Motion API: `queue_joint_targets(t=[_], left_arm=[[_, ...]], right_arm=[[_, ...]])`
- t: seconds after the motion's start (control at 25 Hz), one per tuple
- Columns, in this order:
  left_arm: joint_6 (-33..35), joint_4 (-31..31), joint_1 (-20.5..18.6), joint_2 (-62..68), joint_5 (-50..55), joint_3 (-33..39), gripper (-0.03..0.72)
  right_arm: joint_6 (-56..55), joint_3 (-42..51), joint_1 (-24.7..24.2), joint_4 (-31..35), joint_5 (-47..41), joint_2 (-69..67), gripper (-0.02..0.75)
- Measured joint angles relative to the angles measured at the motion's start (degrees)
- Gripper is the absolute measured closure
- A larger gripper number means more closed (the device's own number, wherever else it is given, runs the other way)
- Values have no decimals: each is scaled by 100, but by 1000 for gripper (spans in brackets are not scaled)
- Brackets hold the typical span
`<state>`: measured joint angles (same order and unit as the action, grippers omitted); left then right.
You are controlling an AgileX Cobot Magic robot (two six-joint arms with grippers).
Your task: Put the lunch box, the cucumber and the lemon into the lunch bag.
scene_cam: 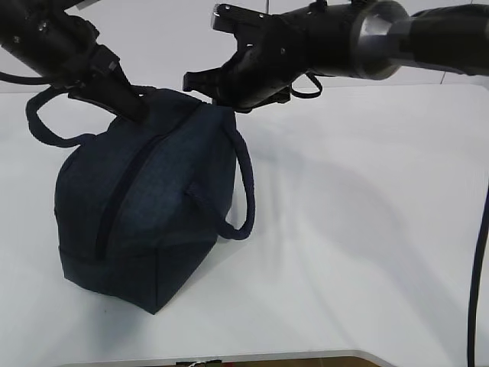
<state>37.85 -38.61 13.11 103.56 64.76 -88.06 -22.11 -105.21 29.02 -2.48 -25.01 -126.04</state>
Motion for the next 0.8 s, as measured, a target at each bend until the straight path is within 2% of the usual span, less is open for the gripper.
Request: queue_joint_targets(t=[0.36, 0.6, 0.72, 0.8], left_arm=[[0, 0, 0, 0, 0, 0, 696], [0, 0, 0, 0, 26, 0, 696], [0, 0, 0, -10, 98, 0, 696], [0, 0, 0, -22, 141, 0, 696]], right_arm=[[194, 0, 0, 0, -39, 0, 733], [337, -331, 0, -110, -561, -23, 722], [432, -636, -11, -178, -875, -88, 659], [444, -824, -33, -227, -1070, -110, 580]])
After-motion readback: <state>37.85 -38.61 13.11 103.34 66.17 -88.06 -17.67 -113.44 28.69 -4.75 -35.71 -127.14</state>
